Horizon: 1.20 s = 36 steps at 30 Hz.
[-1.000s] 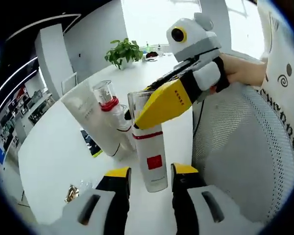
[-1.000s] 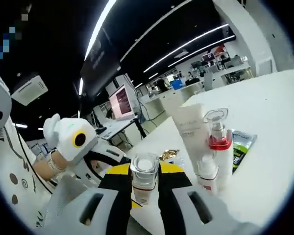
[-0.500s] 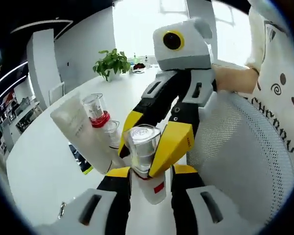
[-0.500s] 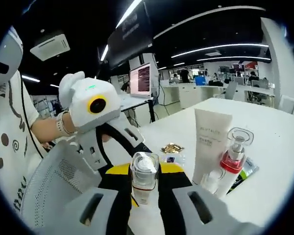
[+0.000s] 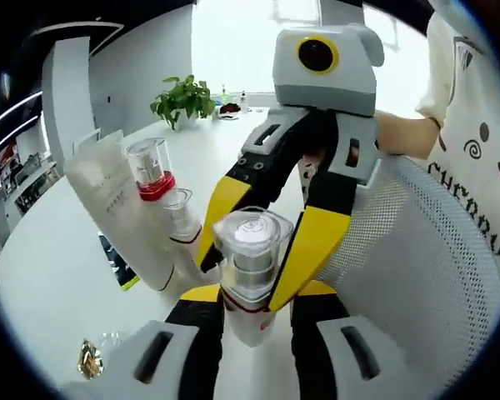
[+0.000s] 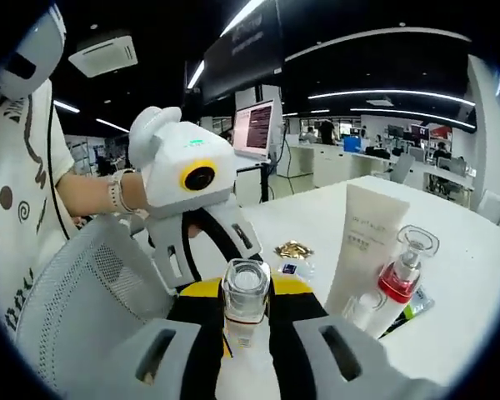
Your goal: Arrange the skincare products in the storage area until every visible bottle or jar stands upright without overlapping.
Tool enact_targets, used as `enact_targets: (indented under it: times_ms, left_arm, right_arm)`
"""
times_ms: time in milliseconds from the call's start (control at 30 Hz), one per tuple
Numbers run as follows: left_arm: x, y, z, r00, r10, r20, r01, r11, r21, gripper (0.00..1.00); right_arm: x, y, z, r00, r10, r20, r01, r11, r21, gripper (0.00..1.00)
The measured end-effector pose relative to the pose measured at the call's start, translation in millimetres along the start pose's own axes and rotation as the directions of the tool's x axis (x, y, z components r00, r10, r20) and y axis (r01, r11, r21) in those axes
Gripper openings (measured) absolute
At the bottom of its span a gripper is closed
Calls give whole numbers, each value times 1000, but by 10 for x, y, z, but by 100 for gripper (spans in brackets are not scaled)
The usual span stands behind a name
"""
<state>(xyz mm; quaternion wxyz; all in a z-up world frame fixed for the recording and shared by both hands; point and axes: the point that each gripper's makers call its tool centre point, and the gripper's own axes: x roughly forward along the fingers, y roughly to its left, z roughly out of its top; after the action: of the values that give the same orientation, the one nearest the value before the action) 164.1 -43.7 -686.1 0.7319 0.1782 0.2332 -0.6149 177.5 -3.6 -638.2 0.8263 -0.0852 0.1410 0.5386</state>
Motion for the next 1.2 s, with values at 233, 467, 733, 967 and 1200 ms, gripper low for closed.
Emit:
enact_targets:
  times_ms: [233,467,733,967,1200]
  left_arm:
    - [24,46,-1,1000,20,15,-20,1000,-17,24]
    - [55,83,-62,999,41,-3,-41,999,0,23]
    - [125,159,-83,995,101,-11,-101,994,34,22]
    - [175,212,-146,993,119,-23,-118,993,21,22]
    - [215,210,-179,993,113,-29,-113,993,22,22]
  right_arm:
    - [-14,-13,-5,1000,-26,-1,26,998,-49,19]
    - [25,-11,-56,999,-28,-27,26,997,-72,19]
    - [46,-78,-109,996,-72,-53,67,994,-89,19]
    - [117,-77,-160,991,-91,-96,76,987,-142,20]
    - [159,-74,-196,989,-91,-117,76,988,-132,20]
